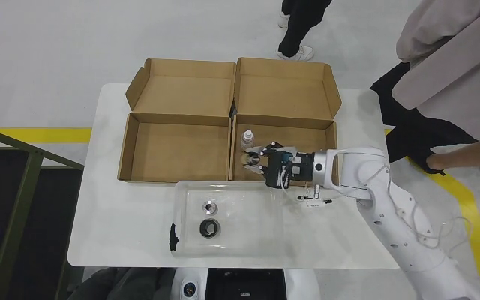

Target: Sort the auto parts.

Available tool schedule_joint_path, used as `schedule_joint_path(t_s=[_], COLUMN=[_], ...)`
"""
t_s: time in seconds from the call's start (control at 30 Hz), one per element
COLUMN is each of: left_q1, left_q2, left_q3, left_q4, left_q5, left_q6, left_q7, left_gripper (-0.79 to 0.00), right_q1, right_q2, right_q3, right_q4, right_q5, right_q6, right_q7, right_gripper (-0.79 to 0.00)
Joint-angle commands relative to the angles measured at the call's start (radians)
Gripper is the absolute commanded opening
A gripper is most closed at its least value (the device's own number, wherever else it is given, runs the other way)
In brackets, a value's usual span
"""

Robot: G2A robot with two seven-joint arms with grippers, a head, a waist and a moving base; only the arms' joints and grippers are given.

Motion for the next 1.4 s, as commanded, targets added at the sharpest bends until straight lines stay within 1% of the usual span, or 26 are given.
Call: schedule_joint_path(t_s=[0.0,0.47,0.7,1.07,1.37], left_q1=[0.0,0.0,0.0,0.0,0.0], left_q2=[0.0,0.0,0.0,0.0,0.0], left_q3=[0.0,0.0,0.0,0.0,0.0], left_q4=[0.0,0.0,0.0,0.0,0.0], left_q5=[0.0,0.0,0.0,0.0,0.0], left_q6=[0.0,0.0,0.0,0.0,0.0], left_q7=[0.0,0.0,0.0,0.0,0.0], left_gripper=[0.0,0.0,0.0,0.0,0.0], right_q1=[0.017,0.128,0.178,0.231,0.255], right_q2=[-0.003,-0.019,-0.031,-0.057,-0.073], right_q3=[-0.01,-0.062,-0.099,-0.176,-0.212], right_q4=[0.025,0.173,0.248,0.362,0.432], right_q5=[0.002,0.048,0.056,0.039,0.016], right_q6=[0.0,0.0,0.005,0.039,0.059], right_q7=[0.013,0.188,0.245,0.273,0.265], right_gripper=[-0.785,-0.785,-0.785,-0.785,-0.785])
